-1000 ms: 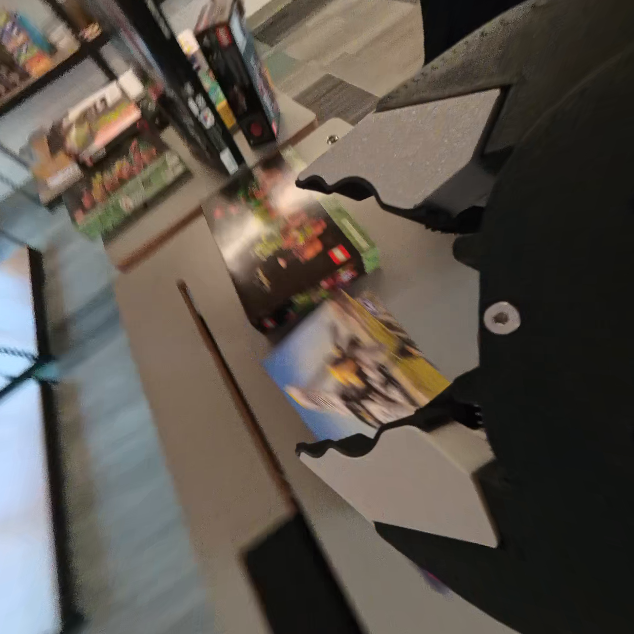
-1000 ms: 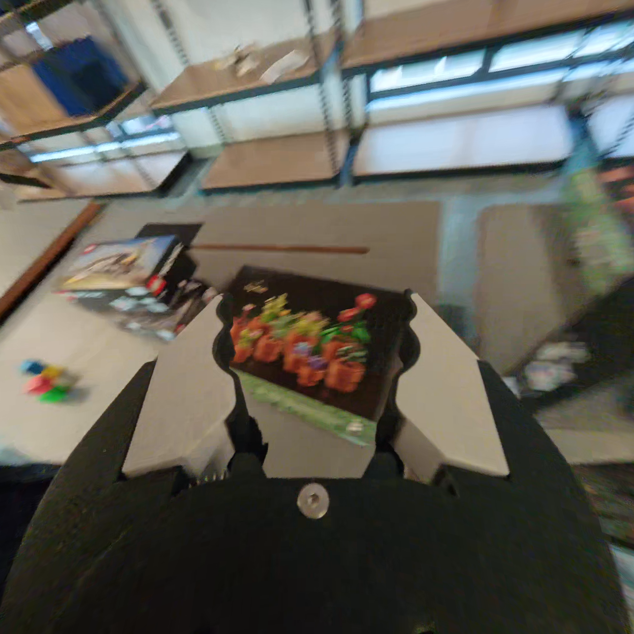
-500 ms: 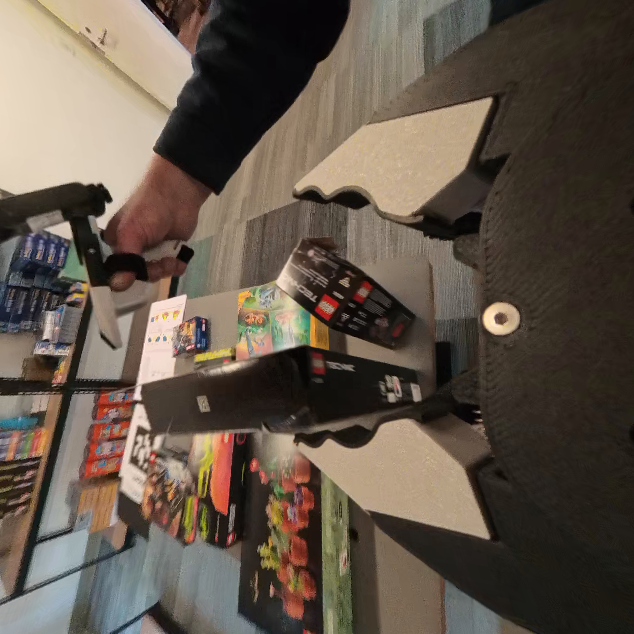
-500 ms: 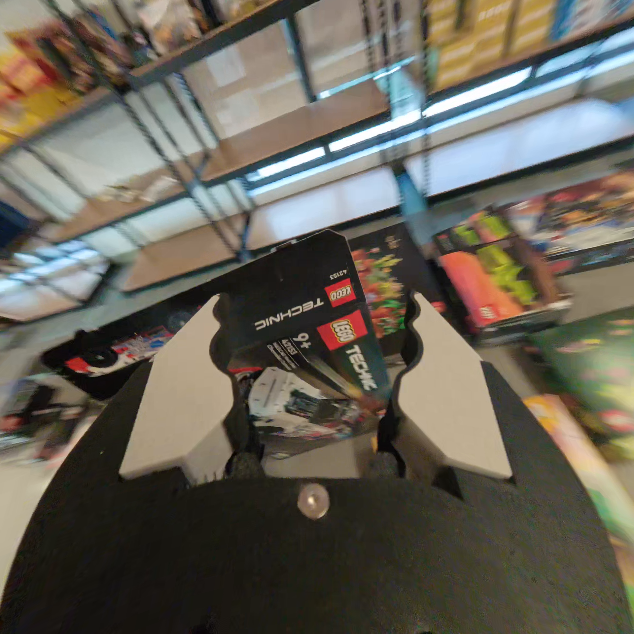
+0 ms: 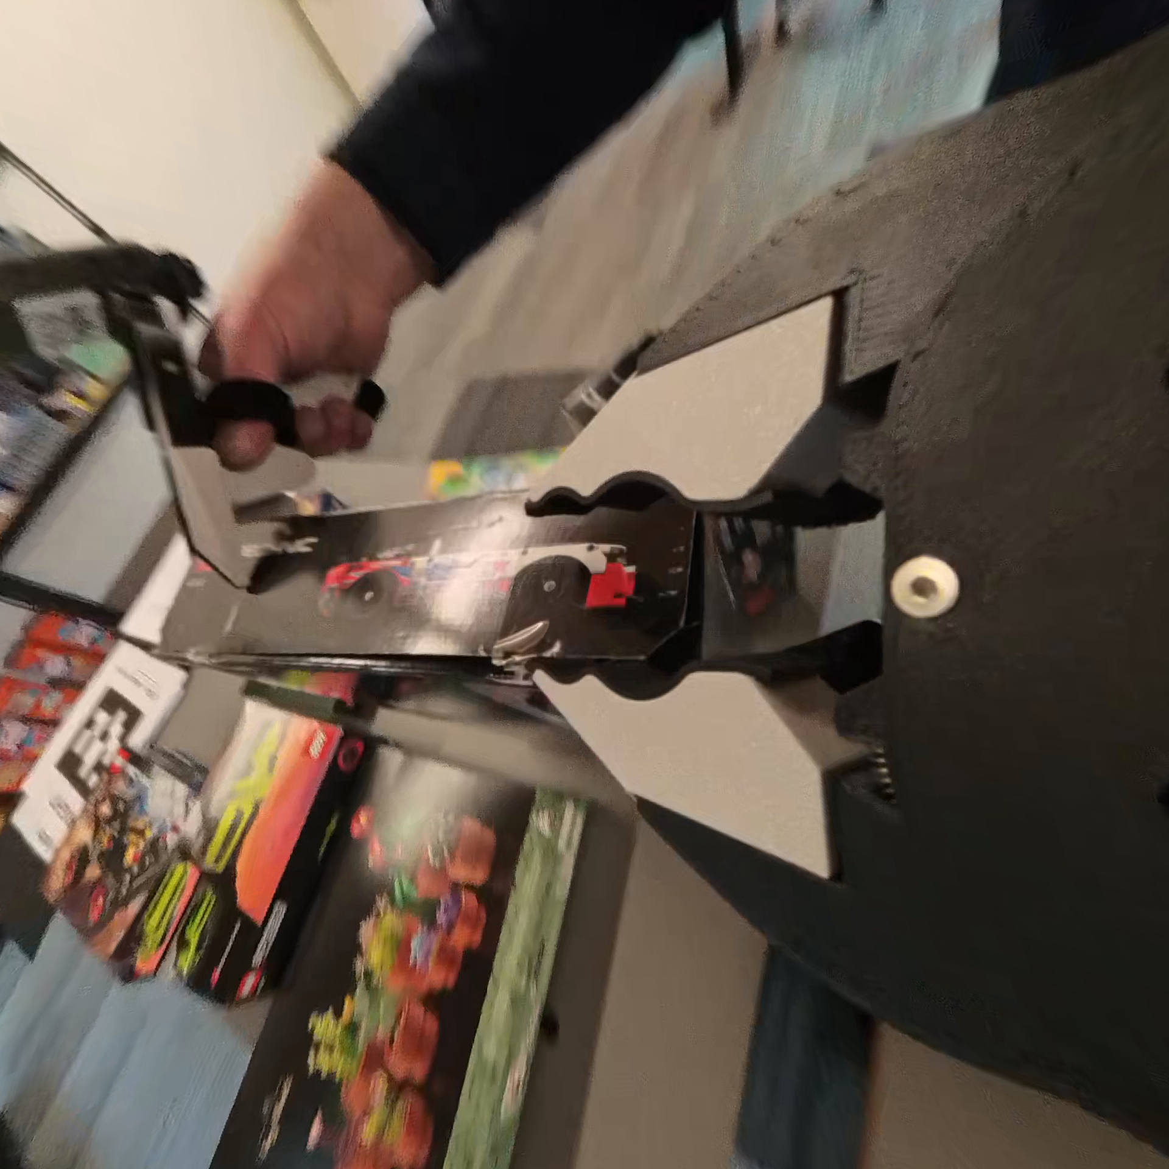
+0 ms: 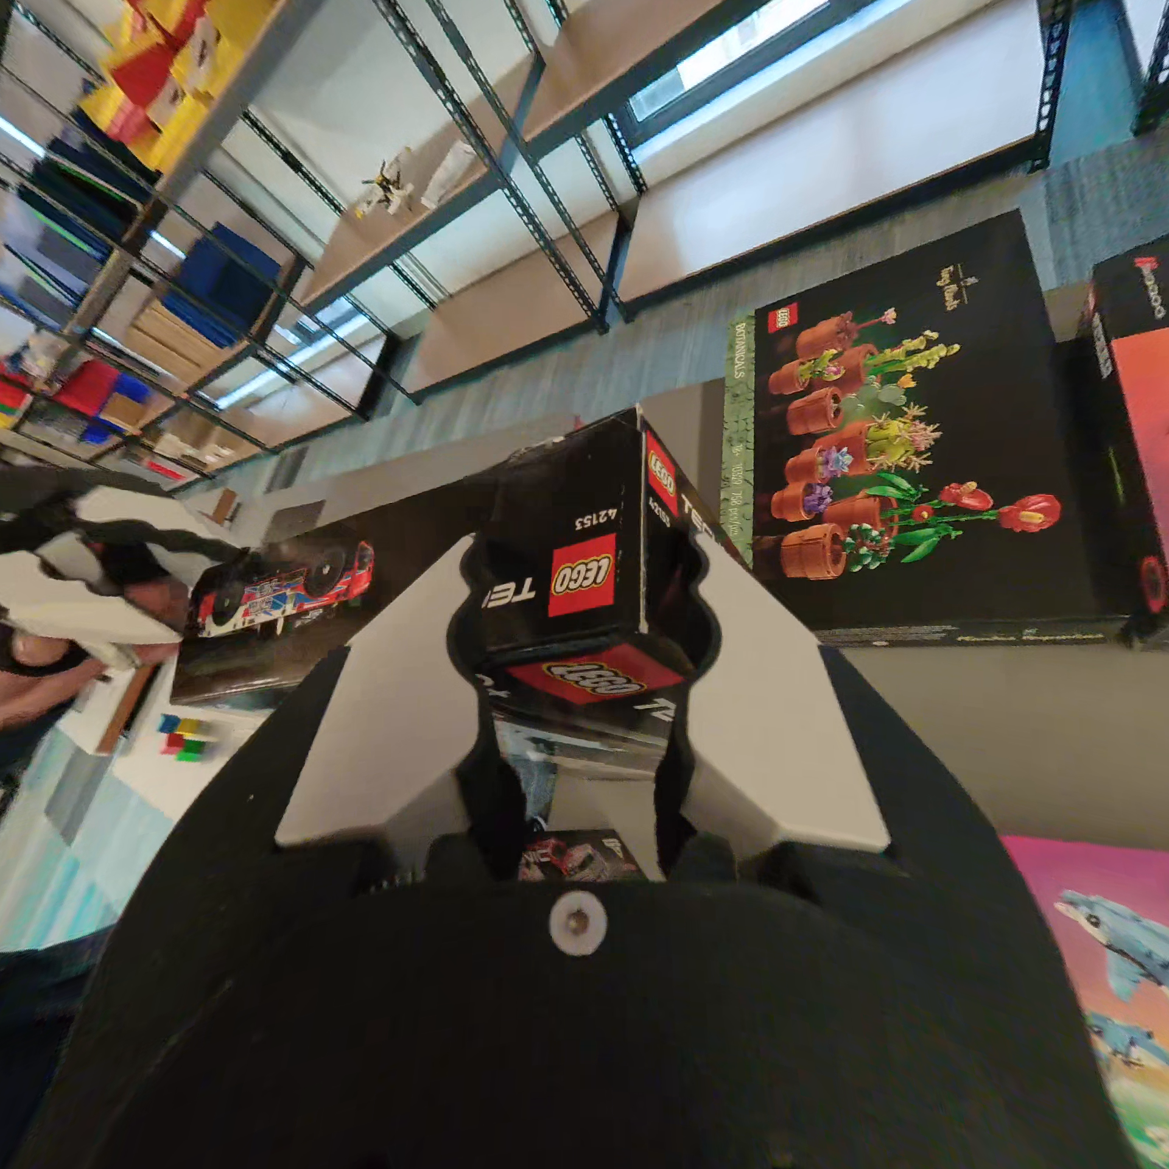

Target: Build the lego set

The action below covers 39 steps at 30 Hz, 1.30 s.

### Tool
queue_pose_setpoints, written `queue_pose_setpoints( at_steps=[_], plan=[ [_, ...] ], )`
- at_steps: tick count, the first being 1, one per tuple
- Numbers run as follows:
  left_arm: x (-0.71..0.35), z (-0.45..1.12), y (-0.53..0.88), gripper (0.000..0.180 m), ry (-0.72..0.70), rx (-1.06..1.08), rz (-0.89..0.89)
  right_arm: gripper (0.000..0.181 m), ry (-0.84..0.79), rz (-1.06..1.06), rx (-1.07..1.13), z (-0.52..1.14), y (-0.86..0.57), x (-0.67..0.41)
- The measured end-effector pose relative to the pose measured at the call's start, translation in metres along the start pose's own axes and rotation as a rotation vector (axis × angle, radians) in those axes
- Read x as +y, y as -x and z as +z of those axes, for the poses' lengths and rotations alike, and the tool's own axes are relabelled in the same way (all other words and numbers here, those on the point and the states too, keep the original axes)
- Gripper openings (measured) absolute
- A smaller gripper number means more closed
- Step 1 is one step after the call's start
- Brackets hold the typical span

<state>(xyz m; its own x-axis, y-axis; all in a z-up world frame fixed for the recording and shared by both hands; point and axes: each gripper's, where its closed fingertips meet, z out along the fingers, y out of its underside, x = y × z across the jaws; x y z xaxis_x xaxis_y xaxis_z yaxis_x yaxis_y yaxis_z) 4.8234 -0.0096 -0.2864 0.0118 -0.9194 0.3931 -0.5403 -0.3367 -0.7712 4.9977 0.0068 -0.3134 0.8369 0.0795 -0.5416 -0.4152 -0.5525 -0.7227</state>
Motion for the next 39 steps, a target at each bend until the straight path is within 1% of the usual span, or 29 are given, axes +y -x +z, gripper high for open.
queue_pose_setpoints(
  at_steps=[2,3,4,5,6,7,9,10,11,12,15,16,18,21,22,23,24,27,28,30,31,34,36,39],
  plan=[
    [0.001,0.001,0.003,0.048,0.078,-0.128,0.207,0.060,0.013,-0.007,0.002,0.002,0.000,-0.001],
    [-0.001,0.003,-0.002,0.057,0.092,-0.156,0.291,0.060,0.023,-0.016,0.005,0.002,0.000,0.000],
    [-0.004,0.006,-0.008,0.064,0.099,-0.163,0.335,0.060,0.027,-0.018,0.007,0.001,0.000,0.000],
    [-0.005,0.011,-0.012,0.077,0.118,-0.167,0.379,0.060,0.021,-0.016,0.007,0.001,0.000,0.000],
    [0.000,0.016,-0.009,0.093,0.175,-0.206,0.417,0.060,0.013,-0.015,0.008,0.000,0.000,0.001],
    [0.011,0.021,0.000,0.114,0.270,-0.249,0.440,0.060,0.010,-0.020,0.010,0.000,0.001,0.002],
    [0.055,0.030,0.009,0.113,0.540,-0.219,0.407,0.060,0.002,-0.016,0.004,-0.002,0.003,0.003],
    [0.074,0.031,0.016,0.117,0.641,-0.217,0.379,0.060,-0.001,-0.016,0.001,-0.002,0.004,0.004],
    [0.078,0.035,0.013,0.119,0.636,-0.171,0.326,0.059,-0.004,-0.018,0.004,-0.002,0.004,0.004],
    [0.076,0.035,0.013,0.116,0.625,-0.161,0.312,0.059,-0.010,-0.016,0.005,-0.002,0.003,0.004],
    [0.076,0.033,0.016,0.114,0.641,-0.153,0.309,0.060,-0.027,-0.023,0.000,-0.002,0.004,0.002],
    [0.076,0.032,0.018,0.114,0.633,-0.143,0.305,0.057,-0.042,-0.040,-0.019,-0.004,0.006,0.001],
    [0.075,0.027,0.023,0.113,0.611,-0.120,0.294,0.045,-0.147,-0.001,-0.086,-0.013,0.006,-0.008],
    [0.074,0.016,0.034,0.113,0.555,-0.112,0.249,0.056,-0.237,0.089,-0.138,-0.030,-0.015,-0.006],
    [0.075,0.011,0.037,0.113,0.533,-0.111,0.233,0.061,-0.235,0.107,-0.143,-0.033,-0.025,0.002],
    [0.078,0.006,0.039,0.113,0.524,-0.112,0.226,0.064,-0.200,0.121,-0.135,-0.032,-0.037,0.015],
    [0.080,0.000,0.041,0.113,0.514,-0.112,0.220,0.071,-0.146,0.114,-0.114,-0.028,-0.048,0.031],
    [0.089,-0.013,0.043,0.112,0.484,-0.101,0.230,0.084,0.045,0.160,-0.071,-0.004,-0.080,0.087],
    [0.092,-0.017,0.042,0.113,0.468,-0.092,0.240,0.090,0.109,0.168,-0.086,0.007,-0.084,0.105],
    [0.100,-0.028,0.042,0.112,0.445,-0.080,0.255,0.091,0.191,0.154,-0.091,0.029,-0.092,0.134],
    [0.106,-0.034,0.043,0.113,0.455,-0.083,0.257,0.097,0.224,0.159,-0.099,0.040,-0.095,0.147],
    [0.120,-0.050,0.047,0.112,0.432,-0.087,0.244,0.107,0.269,0.253,-0.147,0.067,-0.109,0.177],
    [0.131,-0.062,0.053,0.112,0.424,-0.089,0.227,0.107,0.263,0.335,-0.227,0.080,-0.107,0.187],
    [0.143,-0.075,0.058,0.112,0.388,-0.095,0.195,0.103,0.269,0.354,-0.342,0.100,-0.090,0.193]
  ],
)
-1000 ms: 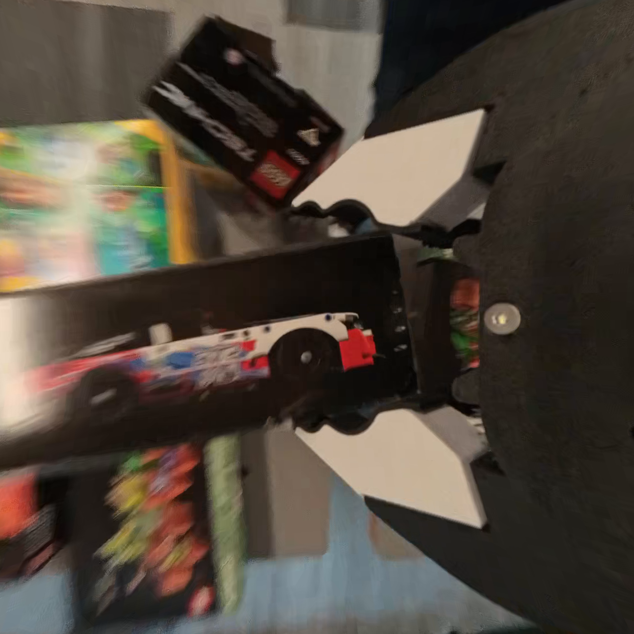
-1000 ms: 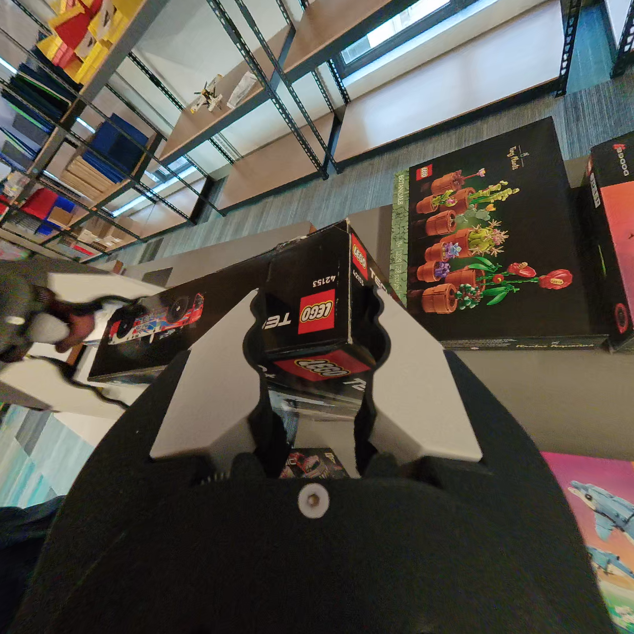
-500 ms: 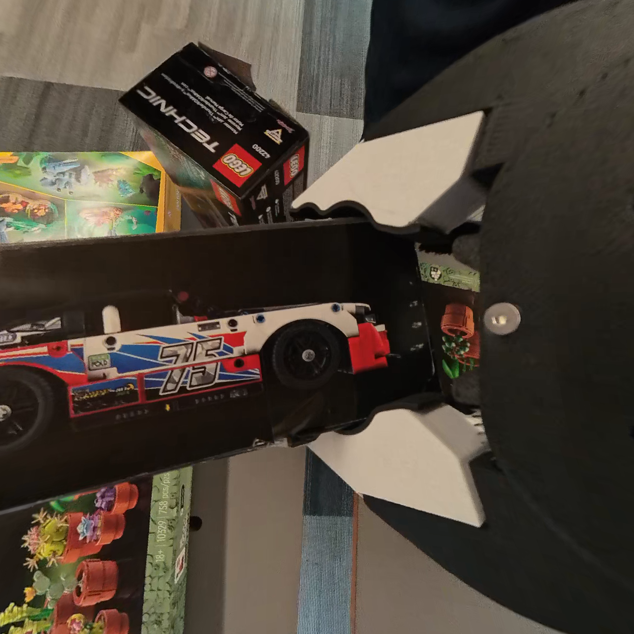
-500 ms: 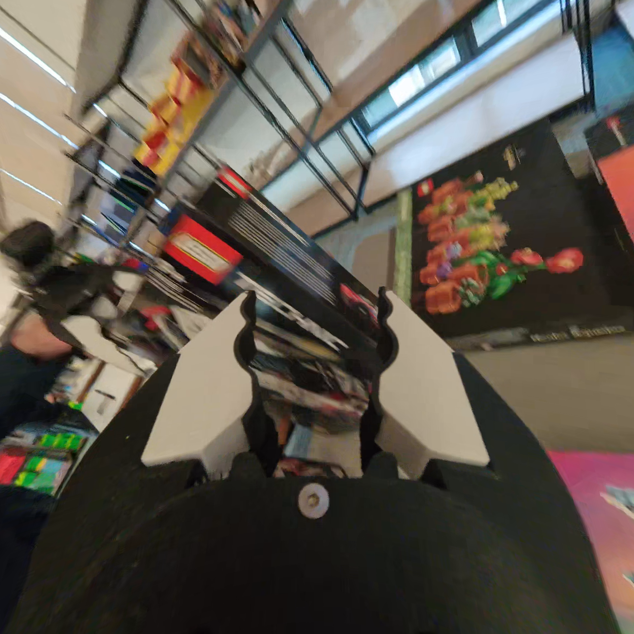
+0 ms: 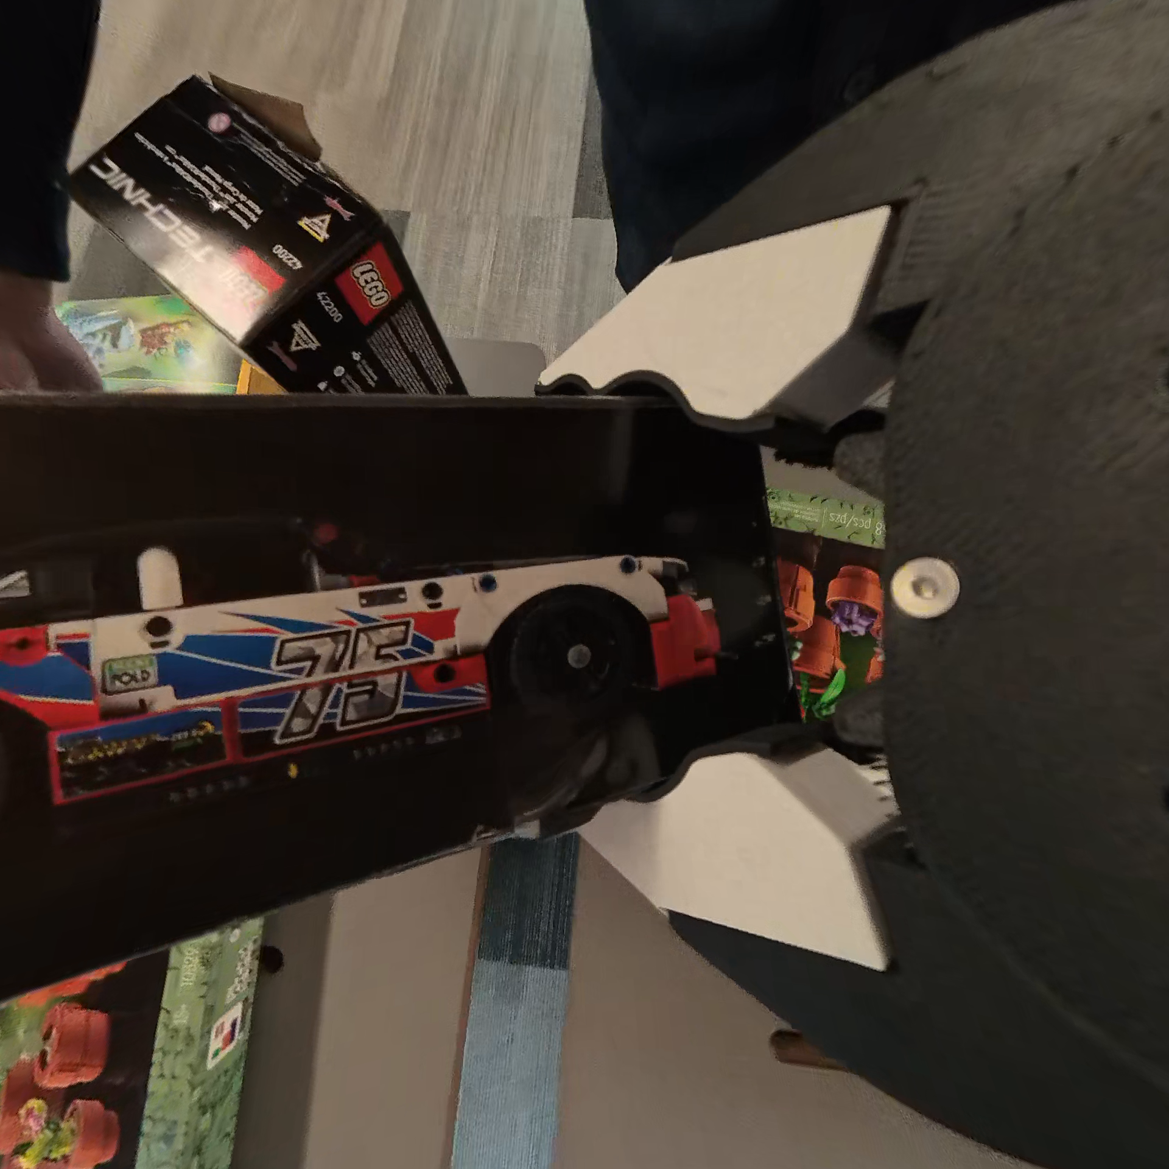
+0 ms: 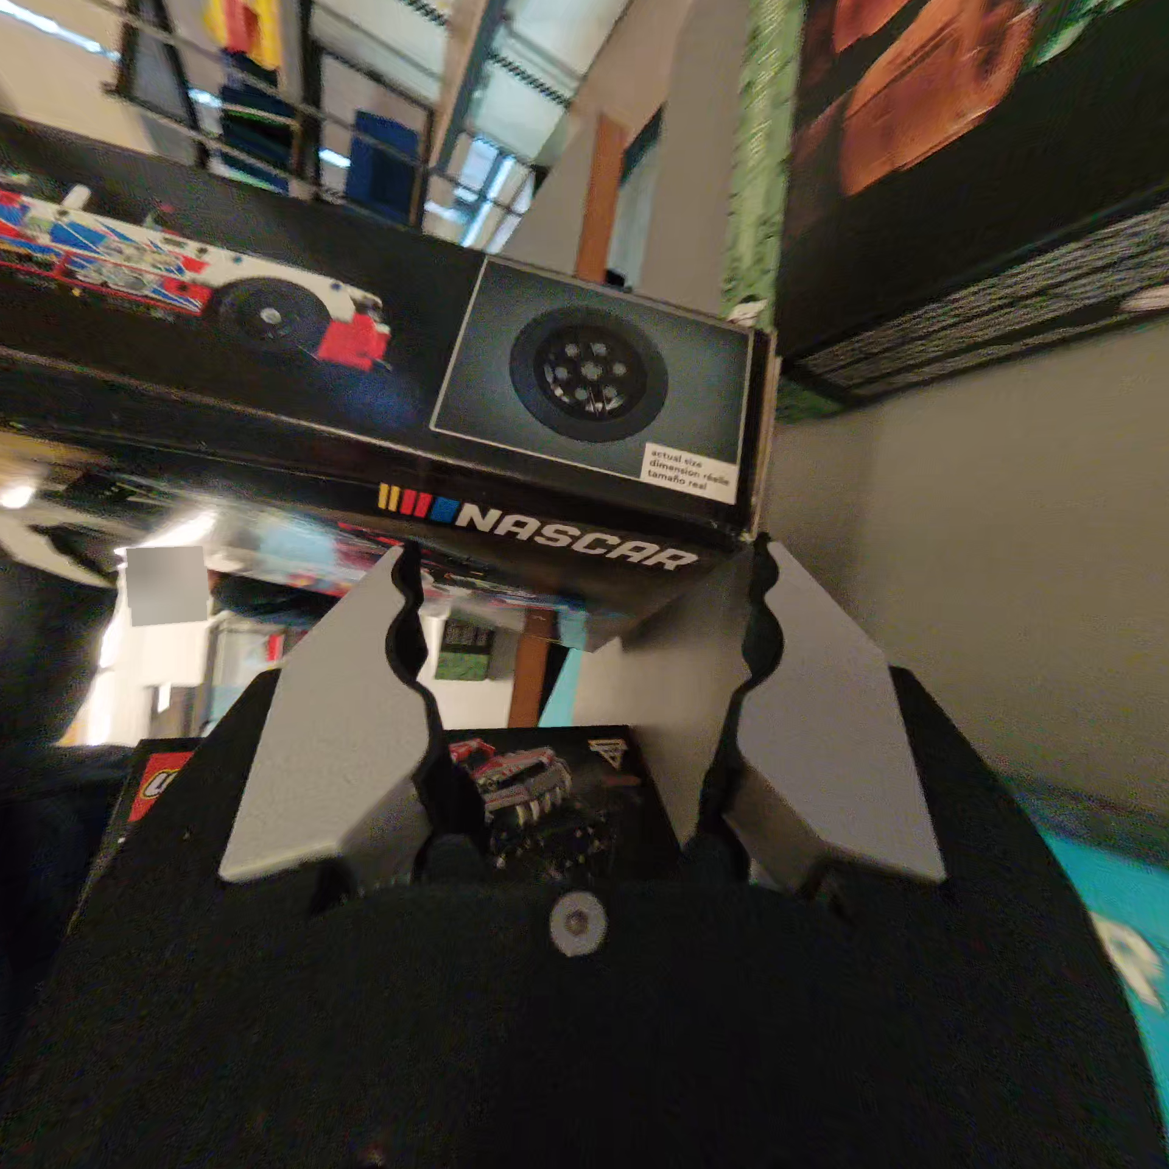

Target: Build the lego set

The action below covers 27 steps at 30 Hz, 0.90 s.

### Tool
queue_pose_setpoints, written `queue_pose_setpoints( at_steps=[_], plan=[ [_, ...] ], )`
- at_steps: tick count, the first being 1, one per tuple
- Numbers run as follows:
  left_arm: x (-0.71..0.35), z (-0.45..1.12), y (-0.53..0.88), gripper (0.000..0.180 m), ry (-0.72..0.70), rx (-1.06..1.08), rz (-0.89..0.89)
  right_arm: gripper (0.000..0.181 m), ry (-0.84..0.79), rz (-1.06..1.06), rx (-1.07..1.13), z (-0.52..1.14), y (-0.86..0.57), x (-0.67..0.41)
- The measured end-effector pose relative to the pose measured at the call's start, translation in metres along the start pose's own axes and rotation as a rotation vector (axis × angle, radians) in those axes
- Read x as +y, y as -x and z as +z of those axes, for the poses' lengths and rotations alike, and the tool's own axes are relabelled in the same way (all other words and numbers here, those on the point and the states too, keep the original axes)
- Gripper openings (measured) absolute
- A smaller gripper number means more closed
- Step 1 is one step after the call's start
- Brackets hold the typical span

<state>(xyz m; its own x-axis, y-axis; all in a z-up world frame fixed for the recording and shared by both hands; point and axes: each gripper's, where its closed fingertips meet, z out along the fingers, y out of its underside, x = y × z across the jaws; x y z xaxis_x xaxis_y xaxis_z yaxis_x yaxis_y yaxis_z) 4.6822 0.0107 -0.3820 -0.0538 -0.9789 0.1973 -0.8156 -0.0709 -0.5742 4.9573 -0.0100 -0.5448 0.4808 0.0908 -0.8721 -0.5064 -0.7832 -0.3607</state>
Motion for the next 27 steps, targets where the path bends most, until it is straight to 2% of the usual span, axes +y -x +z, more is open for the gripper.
queue_pose_setpoints(
  at_steps=[3,5,11,13,18,27],
  plan=[
    [0.013,-0.004,0.002,0.112,-0.028,-0.001,-0.017,0.100,0.041,-0.007,-0.085,0.027,0.010,0.003],
    [0.018,-0.007,0.005,0.112,-0.057,0.002,-0.043,0.099,0.002,-0.001,-0.133,0.034,0.015,-0.004],
    [0.038,-0.012,0.002,0.111,-0.129,-0.001,-0.023,0.073,-0.005,-0.030,-0.242,0.031,0.021,-0.004],
    [0.041,-0.012,-0.005,0.111,-0.156,-0.020,-0.013,0.072,0.010,-0.041,-0.250,0.030,0.025,-0.003],
    [0.047,-0.019,-0.013,0.111,-0.191,-0.063,0.005,0.084,0.050,-0.100,-0.211,0.037,0.042,-0.004],
    [0.045,-0.098,-0.016,0.110,-0.354,-0.093,-0.030,0.072,0.132,-0.285,-0.231,0.053,0.127,-0.038]
  ],
)
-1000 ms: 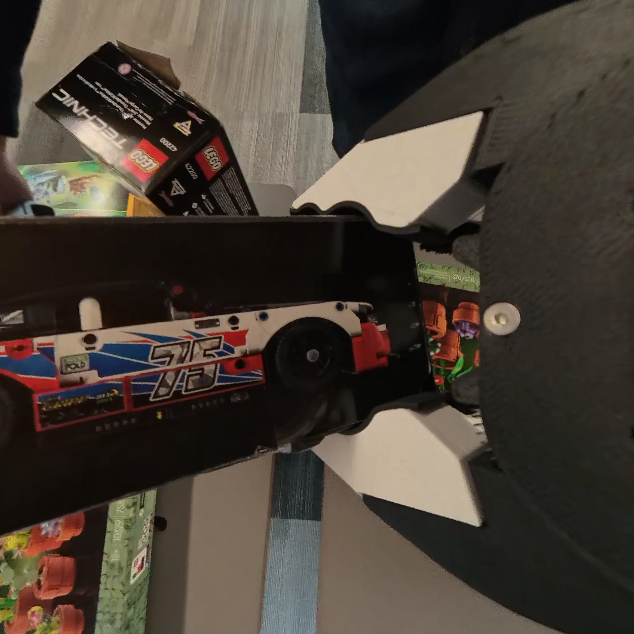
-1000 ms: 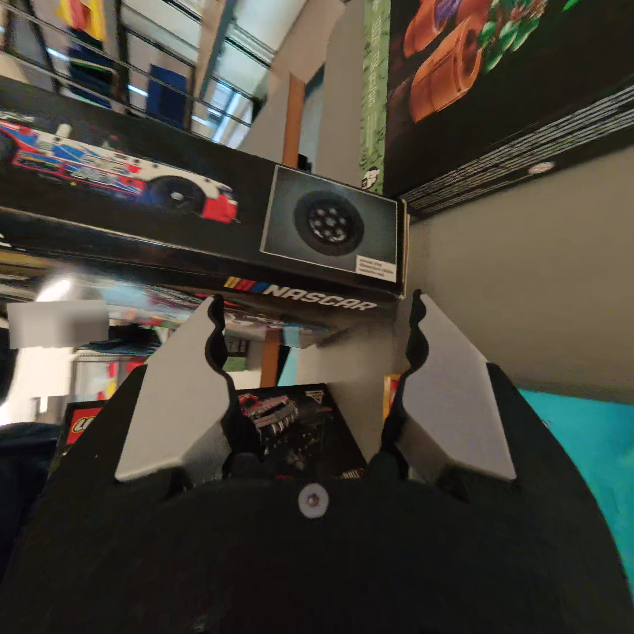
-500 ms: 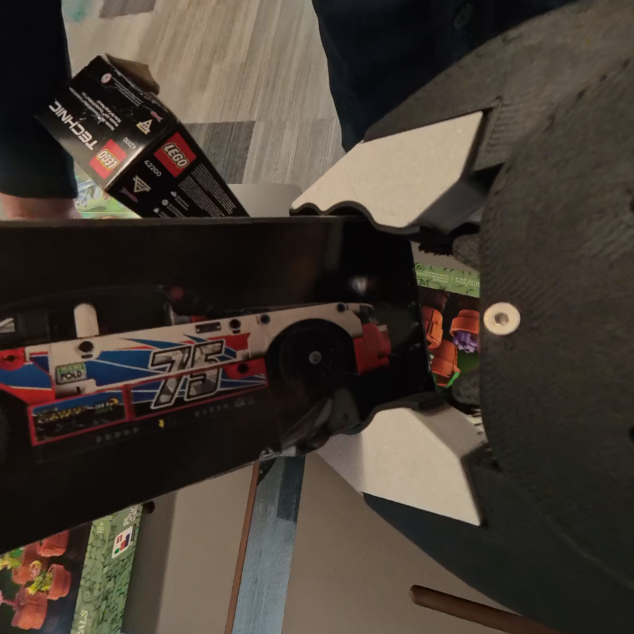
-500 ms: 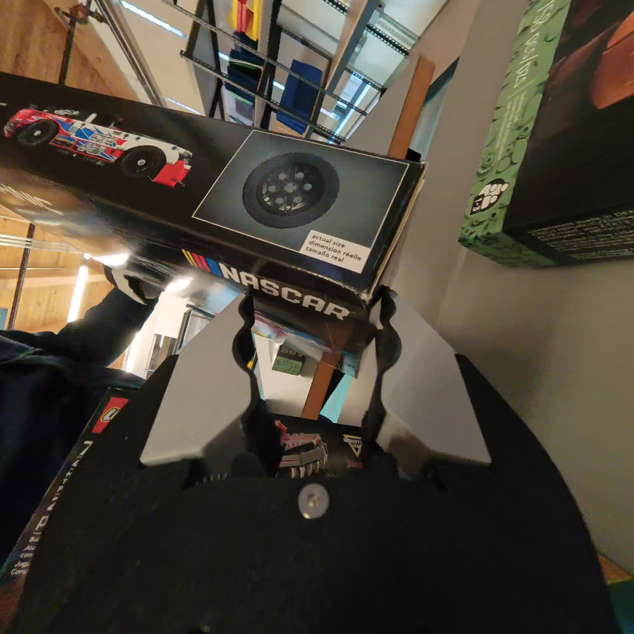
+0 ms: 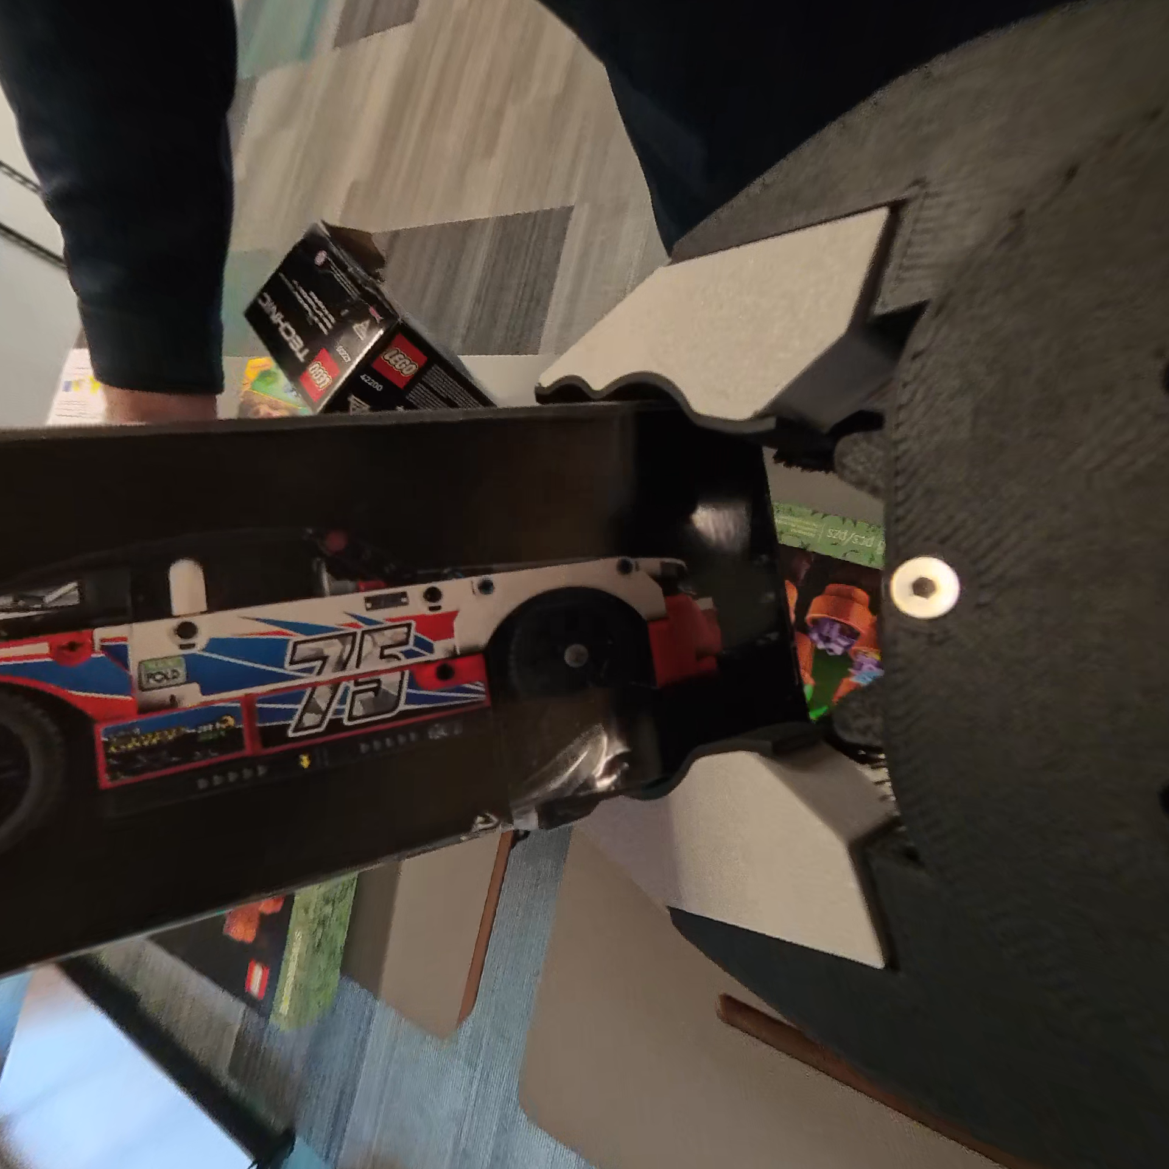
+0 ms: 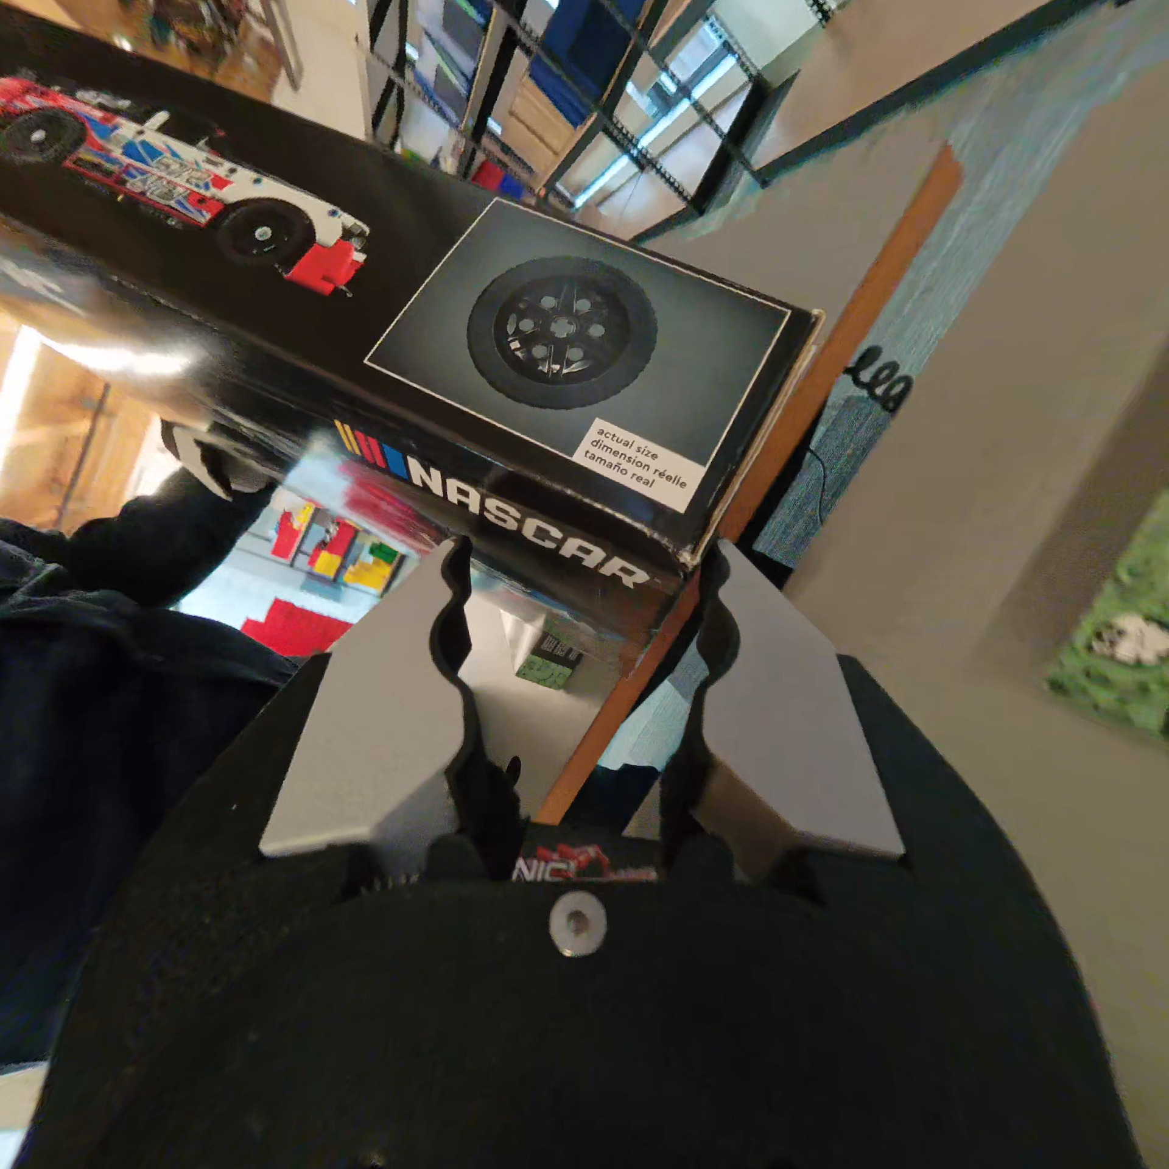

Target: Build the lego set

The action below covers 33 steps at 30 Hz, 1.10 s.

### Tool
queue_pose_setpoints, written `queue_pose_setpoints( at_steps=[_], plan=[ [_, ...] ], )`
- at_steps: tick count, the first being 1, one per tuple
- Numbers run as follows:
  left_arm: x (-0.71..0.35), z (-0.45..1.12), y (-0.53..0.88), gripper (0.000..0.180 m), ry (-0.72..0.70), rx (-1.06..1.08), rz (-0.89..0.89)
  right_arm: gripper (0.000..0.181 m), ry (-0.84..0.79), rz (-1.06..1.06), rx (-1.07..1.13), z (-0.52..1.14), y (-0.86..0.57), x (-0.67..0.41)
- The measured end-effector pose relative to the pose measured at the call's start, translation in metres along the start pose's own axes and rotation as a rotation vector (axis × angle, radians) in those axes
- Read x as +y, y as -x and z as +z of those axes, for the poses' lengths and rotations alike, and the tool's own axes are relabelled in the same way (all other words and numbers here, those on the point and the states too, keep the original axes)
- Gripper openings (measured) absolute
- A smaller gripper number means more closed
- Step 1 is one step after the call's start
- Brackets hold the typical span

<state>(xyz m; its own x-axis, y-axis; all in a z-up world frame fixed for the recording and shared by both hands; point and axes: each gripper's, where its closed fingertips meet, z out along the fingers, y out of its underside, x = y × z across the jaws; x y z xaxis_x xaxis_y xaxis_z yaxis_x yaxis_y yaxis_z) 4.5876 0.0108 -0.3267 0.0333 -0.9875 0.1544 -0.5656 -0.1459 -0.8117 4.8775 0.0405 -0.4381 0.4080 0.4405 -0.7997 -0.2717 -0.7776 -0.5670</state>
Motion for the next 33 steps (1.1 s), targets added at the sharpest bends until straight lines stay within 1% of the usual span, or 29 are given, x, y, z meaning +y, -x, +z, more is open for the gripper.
queue_pose_setpoints(
  at_steps=[7,14,17,19,21,23,25,26,27,29,30,32,33],
  plan=[
    [0.020,-0.092,0.018,0.110,-0.131,-0.027,-0.103,0.073,0.194,-0.132,0.006,0.074,0.067,-0.045],
    [0.093,-0.157,0.025,0.110,-0.214,-0.013,-0.281,0.076,0.391,-0.093,0.031,0.164,0.092,-0.027],
    [0.143,-0.168,0.024,0.110,-0.247,0.065,-0.451,0.075,0.489,-0.049,0.051,0.197,0.087,0.003],
    [0.178,-0.170,0.024,0.109,-0.268,0.127,-0.571,0.076,0.573,0.027,0.081,0.218,0.074,0.033],
    [0.214,-0.171,0.024,0.110,-0.286,0.225,-0.743,0.073,0.620,0.065,0.110,0.237,0.064,0.055],
    [0.251,-0.167,0.025,0.110,-0.312,0.302,-0.895,0.066,0.687,0.081,0.167,0.253,0.051,0.078],
    [0.286,-0.158,0.024,0.112,-0.291,0.371,-1.034,0.066,0.767,0.070,0.261,0.265,0.034,0.104],
    [0.303,-0.151,0.023,0.111,-0.244,0.378,-1.085,0.073,0.794,0.059,0.302,0.270,0.027,0.115],
    [0.324,-0.145,0.023,0.114,-0.181,0.334,-1.100,0.066,0.774,0.032,0.336,0.273,0.022,0.118],
    [0.355,-0.141,0.033,0.114,-0.135,0.225,-1.143,0.058,0.665,0.083,0.362,0.279,0.021,0.111],
    [0.353,-0.144,0.037,0.112,-0.197,0.235,-1.196,0.059,0.641,0.071,0.369,0.280,0.022,0.112],
    [0.355,-0.147,0.038,0.112,-0.207,0.214,-1.189,0.059,0.581,0.083,0.377,0.281,0.026,0.112],
    [0.357,-0.148,0.037,0.111,-0.202,0.202,-1.189,0.063,0.538,0.094,0.380,0.282,0.029,0.111]
  ],
)
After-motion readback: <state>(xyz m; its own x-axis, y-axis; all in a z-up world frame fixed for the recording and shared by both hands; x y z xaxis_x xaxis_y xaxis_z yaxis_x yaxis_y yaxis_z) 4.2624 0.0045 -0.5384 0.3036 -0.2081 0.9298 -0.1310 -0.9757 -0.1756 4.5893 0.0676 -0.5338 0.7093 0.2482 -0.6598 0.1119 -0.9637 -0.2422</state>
